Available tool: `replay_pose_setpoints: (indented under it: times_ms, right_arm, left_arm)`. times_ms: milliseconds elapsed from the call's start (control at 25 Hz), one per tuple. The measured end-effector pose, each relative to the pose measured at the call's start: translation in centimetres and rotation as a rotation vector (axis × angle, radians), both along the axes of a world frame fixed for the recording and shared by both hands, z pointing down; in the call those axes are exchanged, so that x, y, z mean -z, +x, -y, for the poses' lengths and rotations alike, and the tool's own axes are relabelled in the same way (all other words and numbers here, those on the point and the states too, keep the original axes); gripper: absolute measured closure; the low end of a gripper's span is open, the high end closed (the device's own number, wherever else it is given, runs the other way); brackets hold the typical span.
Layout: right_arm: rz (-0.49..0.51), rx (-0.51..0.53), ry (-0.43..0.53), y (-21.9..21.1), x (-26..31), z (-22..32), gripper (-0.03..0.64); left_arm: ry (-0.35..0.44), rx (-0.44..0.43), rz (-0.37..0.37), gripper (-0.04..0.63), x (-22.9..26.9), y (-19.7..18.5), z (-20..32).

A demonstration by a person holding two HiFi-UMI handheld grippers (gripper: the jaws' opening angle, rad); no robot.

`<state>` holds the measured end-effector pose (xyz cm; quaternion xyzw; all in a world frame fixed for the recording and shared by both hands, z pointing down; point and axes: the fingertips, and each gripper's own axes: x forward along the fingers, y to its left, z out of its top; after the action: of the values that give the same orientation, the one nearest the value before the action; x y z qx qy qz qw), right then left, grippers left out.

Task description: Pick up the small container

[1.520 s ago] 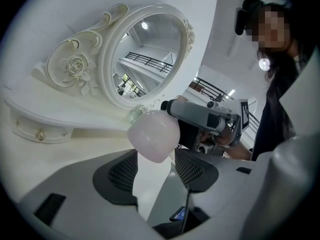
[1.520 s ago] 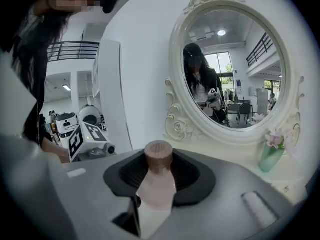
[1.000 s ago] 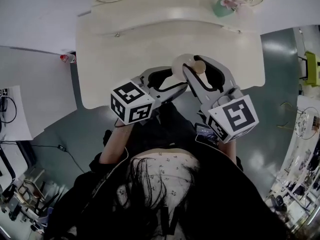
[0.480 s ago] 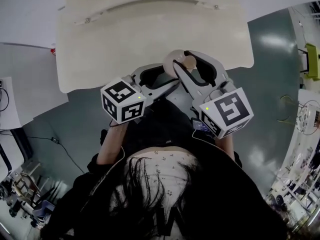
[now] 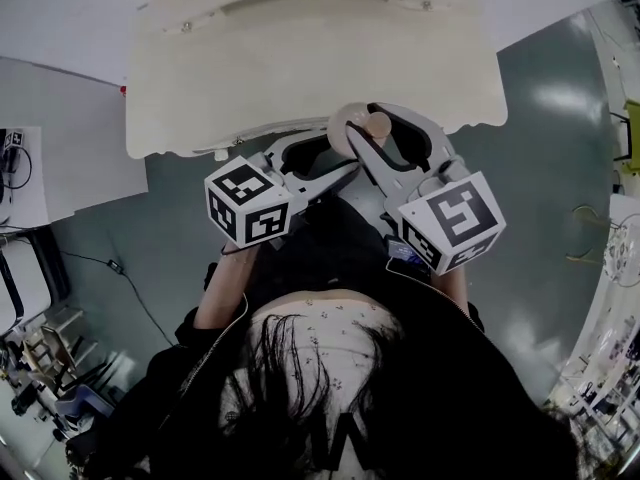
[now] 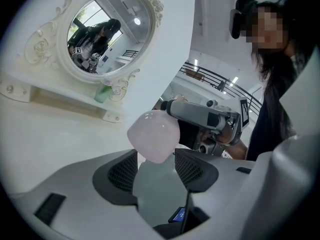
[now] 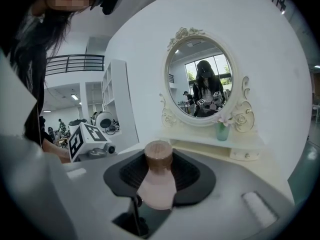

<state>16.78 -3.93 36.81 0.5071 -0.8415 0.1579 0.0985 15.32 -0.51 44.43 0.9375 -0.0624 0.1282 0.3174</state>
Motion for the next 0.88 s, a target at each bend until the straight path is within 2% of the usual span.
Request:
replay_pose_setpoints:
  times_ms: [280, 440, 880]
  right_arm:
    - [-0.004, 0.008, 0.035, -2.8, 0.9, -1.5, 0.472]
    - [-0.01, 0.006, 0.037, -5.7, 1.5, -3.0, 0.472]
    - [-0.005, 0.039, 0.045, -20.8, 1.1, -7.5, 0.472]
  left_arm:
    - [0.025, 0.017, -0.01, 0.371, 0.8, -2.7, -1.3]
    - [0.033, 0.015, -0.016, 0.371, 1.4, -5.6, -2.7]
    - [0.041, 0.064, -0.015, 0.371, 1.0, -20.5, -7.3]
